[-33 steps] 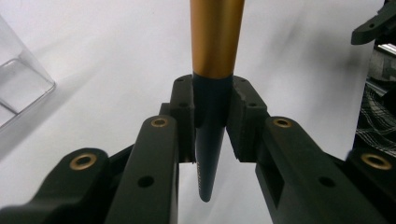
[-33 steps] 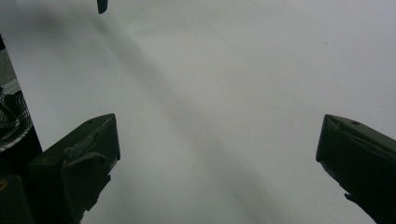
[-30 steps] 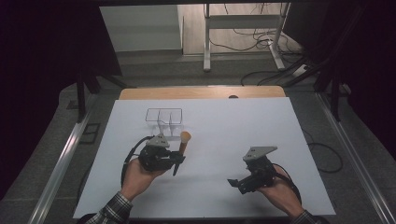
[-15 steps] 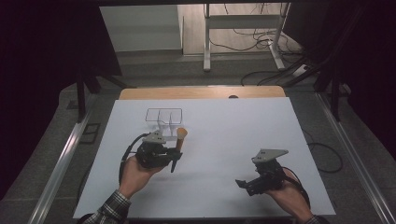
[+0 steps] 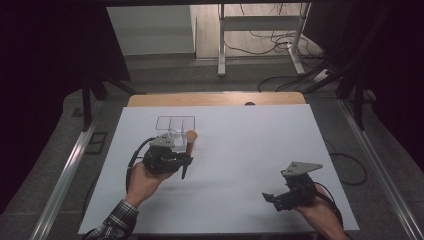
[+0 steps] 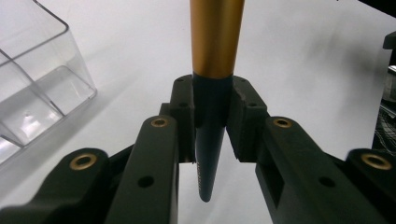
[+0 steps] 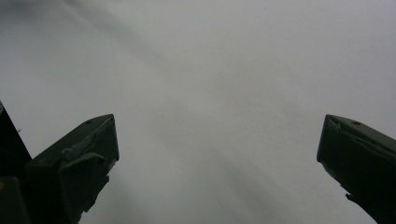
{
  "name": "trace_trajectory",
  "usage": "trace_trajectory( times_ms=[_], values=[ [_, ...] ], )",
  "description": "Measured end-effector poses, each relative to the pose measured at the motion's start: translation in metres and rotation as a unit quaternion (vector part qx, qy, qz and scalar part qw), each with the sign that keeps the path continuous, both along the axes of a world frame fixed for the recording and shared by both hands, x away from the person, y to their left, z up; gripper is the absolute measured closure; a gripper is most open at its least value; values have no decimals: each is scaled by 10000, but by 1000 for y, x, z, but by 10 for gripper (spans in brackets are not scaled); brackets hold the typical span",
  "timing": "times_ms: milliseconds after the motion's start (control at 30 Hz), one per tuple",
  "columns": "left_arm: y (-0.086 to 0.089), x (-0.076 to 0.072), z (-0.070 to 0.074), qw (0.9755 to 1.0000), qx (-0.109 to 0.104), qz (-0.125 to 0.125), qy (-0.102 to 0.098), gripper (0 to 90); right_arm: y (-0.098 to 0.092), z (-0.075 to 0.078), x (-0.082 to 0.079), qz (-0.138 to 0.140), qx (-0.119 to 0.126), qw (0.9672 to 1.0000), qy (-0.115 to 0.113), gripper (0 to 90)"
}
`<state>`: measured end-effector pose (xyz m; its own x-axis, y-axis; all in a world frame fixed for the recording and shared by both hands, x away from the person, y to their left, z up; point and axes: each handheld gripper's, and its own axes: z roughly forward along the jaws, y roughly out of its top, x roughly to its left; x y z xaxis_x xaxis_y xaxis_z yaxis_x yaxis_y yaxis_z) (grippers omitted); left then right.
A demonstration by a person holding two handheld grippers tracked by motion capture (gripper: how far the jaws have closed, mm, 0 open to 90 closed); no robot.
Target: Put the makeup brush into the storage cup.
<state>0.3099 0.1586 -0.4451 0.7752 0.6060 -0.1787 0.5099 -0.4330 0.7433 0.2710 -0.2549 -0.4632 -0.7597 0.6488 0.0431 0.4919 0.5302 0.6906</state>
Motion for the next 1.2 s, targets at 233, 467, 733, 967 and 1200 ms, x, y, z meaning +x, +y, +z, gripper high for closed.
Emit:
trace_trajectory(
  times_ms=[233, 467, 733, 967, 1200],
  values=[
    [3, 5, 2, 10000, -35, 43, -22, 742, -9, 0, -2, -153, -15, 9999, 13, 0],
    [5, 10, 3, 10000, -4, 71, -37, 742, -18, -2, -3, -311, -37, 9995, 39, 0],
    [9, 16, 5, 9999, -22, 141, -63, 742, -25, -4, -5, -431, -208, 9988, 35, 0],
    [13, 21, 9, 9998, -49, 180, -92, 742, -35, -8, -6, -609, -388, 9973, 108, 0],
    [15, 27, 11, 9997, -63, 235, -104, 742, -40, -9, -8, -676, -454, 9965, 160, 0]
  ],
)
